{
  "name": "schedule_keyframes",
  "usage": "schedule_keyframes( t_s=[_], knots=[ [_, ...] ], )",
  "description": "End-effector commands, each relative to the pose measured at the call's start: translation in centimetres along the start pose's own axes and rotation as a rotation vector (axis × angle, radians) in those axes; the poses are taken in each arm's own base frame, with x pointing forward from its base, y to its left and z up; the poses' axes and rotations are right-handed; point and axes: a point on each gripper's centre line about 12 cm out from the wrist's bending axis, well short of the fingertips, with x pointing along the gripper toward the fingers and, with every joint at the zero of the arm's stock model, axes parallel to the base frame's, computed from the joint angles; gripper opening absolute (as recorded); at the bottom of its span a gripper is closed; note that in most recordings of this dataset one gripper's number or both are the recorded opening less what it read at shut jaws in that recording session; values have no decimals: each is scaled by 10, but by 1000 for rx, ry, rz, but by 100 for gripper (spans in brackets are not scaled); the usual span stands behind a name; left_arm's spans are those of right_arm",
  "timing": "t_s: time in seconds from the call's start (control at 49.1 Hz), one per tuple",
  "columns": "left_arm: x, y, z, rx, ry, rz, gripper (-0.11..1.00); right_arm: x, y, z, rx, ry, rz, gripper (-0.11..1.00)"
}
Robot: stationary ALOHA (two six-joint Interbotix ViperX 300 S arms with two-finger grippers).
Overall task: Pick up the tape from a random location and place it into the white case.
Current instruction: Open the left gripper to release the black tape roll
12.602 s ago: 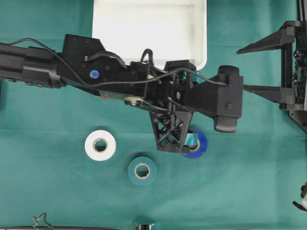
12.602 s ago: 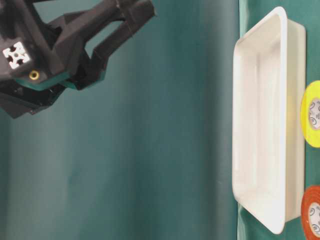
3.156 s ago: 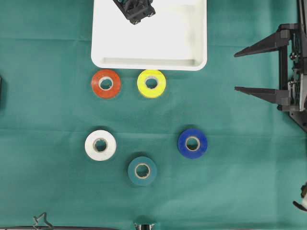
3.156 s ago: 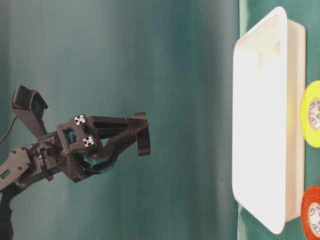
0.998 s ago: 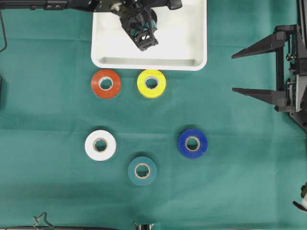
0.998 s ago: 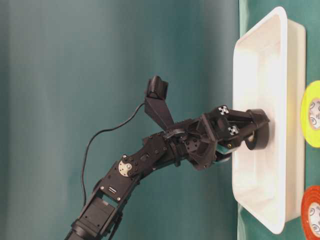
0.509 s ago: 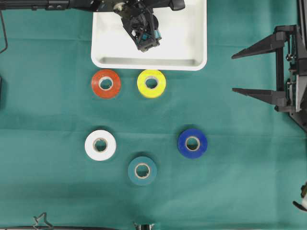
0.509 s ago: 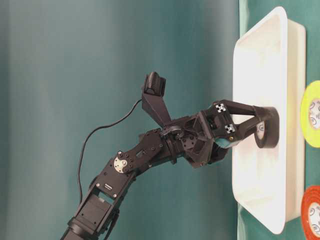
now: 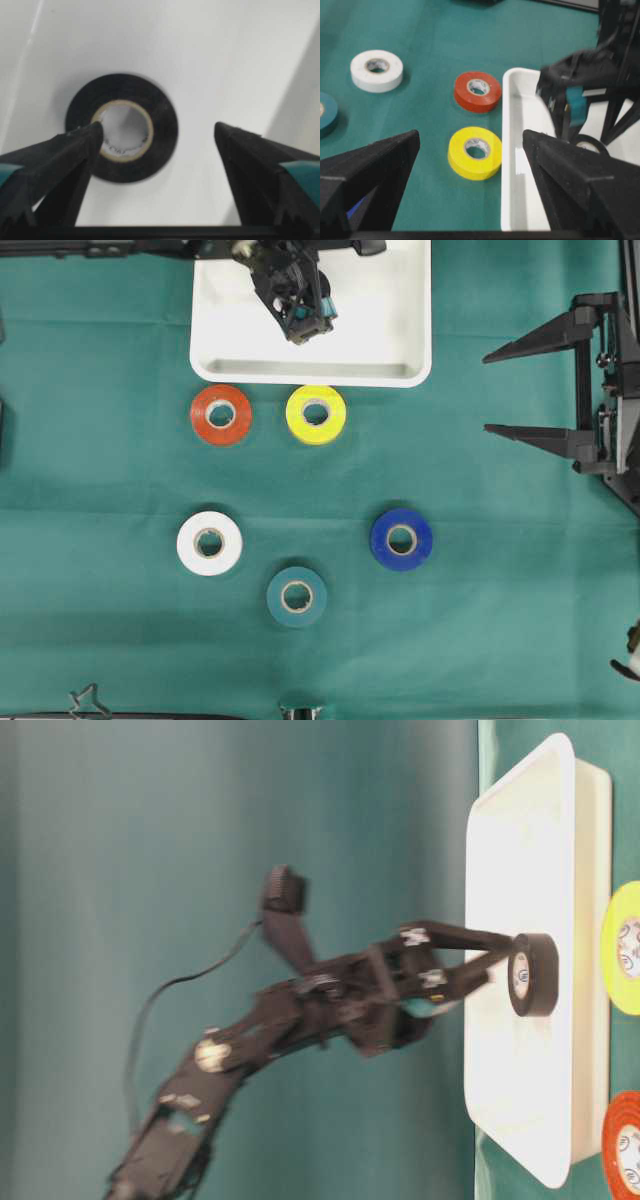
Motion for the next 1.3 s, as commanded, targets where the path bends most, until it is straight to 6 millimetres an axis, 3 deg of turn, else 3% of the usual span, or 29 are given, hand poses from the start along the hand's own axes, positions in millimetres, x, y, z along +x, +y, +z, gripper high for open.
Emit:
schedule_keyframes(
  t_s=[0.0,0.183,0.305,0.631,0.794,1.099,1.283],
  knots=[
    [-50,-3,24,-1,-104,-3,99,0,0,12,0,-29,-1,93],
    [-101,-2,37,-1,-158,-2,99,0,0,15,0,-31,-1,93],
    [-120,-2,40,2,-167,0,99,0,-1,15,2,-28,-1,93],
    [-121,-1,38,15,-164,4,99,0,-1,17,2,-31,-1,93],
    [-121,-29,36,65,-160,-29,99,0,-1,18,2,-32,-1,93],
    [-123,-102,25,204,-150,-114,99,0,-1,19,8,-29,-1,93],
    [-122,-102,19,208,-146,-116,99,0,-1,19,9,-28,-1,93]
  ],
)
